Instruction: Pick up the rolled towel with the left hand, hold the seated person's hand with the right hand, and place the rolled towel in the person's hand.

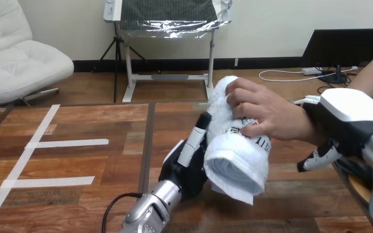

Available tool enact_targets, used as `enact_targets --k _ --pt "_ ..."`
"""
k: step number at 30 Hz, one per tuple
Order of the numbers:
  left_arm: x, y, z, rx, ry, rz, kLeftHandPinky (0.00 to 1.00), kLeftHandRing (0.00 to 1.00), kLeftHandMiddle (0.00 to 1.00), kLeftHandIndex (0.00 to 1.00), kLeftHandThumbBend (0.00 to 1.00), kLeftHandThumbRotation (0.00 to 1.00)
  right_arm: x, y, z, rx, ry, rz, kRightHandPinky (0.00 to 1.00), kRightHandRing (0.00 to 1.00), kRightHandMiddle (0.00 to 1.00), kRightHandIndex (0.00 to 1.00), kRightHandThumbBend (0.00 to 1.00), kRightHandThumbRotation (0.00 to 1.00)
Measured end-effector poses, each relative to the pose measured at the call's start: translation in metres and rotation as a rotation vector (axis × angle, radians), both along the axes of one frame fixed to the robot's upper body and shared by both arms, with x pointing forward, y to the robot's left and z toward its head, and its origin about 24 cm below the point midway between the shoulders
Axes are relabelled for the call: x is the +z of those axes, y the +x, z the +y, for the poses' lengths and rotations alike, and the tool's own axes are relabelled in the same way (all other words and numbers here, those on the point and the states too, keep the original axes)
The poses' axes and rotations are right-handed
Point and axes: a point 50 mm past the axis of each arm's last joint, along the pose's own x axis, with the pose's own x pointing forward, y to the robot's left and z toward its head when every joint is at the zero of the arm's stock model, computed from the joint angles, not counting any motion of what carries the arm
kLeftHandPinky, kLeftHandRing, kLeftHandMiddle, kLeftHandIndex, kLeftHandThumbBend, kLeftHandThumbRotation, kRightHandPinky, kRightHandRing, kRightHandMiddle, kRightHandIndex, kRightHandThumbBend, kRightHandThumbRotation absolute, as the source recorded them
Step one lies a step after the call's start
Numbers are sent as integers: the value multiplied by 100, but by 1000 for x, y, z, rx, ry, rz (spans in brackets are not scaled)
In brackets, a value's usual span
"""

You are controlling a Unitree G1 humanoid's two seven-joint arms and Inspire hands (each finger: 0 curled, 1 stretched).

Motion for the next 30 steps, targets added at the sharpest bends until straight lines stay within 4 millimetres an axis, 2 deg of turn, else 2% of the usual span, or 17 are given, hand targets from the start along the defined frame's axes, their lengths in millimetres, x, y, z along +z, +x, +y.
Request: enact_targets --k 4,11,20,30 --pt "3 1 3 21 11 -17 92 94 97 100 73 80 0 -7 1 -9 33 -34 80 88 88 80 81 0" --pt "9 3 13 88 55 -57 83 88 93 99 63 87 -3 -20 7 -25 113 -113 77 85 86 77 77 0" --pt "17 -2 30 161 158 -147 74 81 85 93 62 88 -15 -34 14 -54 228 -229 69 81 84 72 65 0" --pt "19 -21 54 236 278 -228 67 75 80 88 60 85 -32 -50 27 -89 368 -343 70 84 86 71 49 0"
